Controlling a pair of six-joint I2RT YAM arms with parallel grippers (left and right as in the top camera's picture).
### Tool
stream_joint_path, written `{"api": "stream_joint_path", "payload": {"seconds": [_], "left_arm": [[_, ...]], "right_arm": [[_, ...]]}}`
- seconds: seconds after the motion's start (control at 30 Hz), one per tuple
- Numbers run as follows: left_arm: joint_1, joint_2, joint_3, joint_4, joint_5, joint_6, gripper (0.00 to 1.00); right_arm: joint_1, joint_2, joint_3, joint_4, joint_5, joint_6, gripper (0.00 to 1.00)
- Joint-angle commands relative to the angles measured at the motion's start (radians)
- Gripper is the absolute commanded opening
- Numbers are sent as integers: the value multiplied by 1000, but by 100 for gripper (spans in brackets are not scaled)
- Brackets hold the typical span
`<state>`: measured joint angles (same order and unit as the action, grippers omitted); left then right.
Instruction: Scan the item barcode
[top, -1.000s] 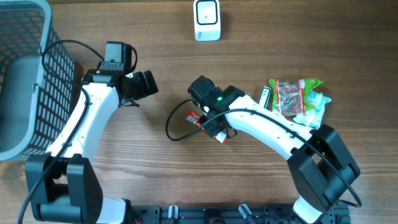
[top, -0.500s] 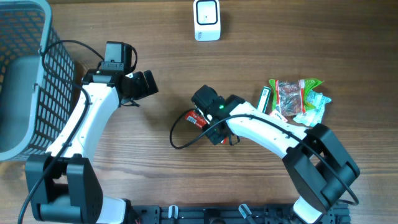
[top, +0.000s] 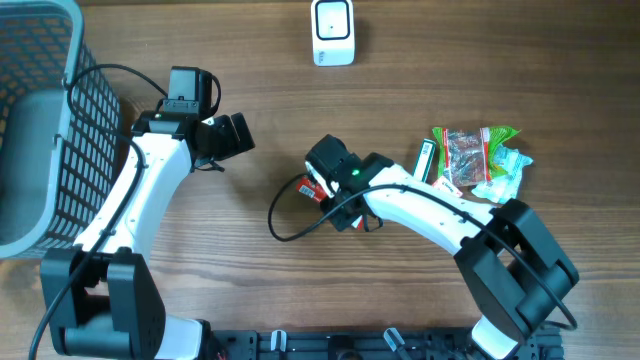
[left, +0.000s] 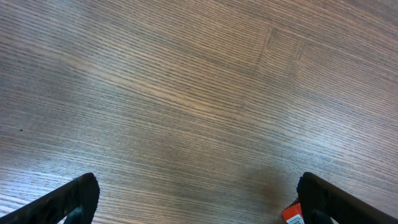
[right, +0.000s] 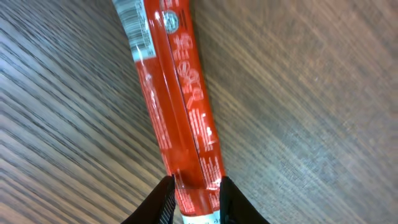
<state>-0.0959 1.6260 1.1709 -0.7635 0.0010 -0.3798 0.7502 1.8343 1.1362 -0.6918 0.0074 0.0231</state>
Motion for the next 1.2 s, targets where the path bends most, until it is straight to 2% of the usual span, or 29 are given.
{"api": "stream_joint_path", "payload": {"seconds": [0.0,0.27,0.47,0.73,0.8,0.87,1.17], "left_arm": [[2,6,3,-1,-2,5,100],[2,6,3,0,-2,5,100],[2,6,3,-1,-2,5,100],[2,6,3,0,-2,5,100],[2,6,3,-1,-2,5,100],[2,6,3,-1,-2,5,100],[2,6,3,-1,-2,5,100]], "right_arm": [[5,-33,23,-37,7,-12,25],[5,-23,-26,-13,-22,2,26],[5,-21,-65,2,91,-10,26],[5,-20,-130,32,72,-23,26],[5,-20,-130,36,11,-19,40],[5,-20,-130,49,-61,-20,48],[5,-20,-130,68,-14,-25,48]]}}
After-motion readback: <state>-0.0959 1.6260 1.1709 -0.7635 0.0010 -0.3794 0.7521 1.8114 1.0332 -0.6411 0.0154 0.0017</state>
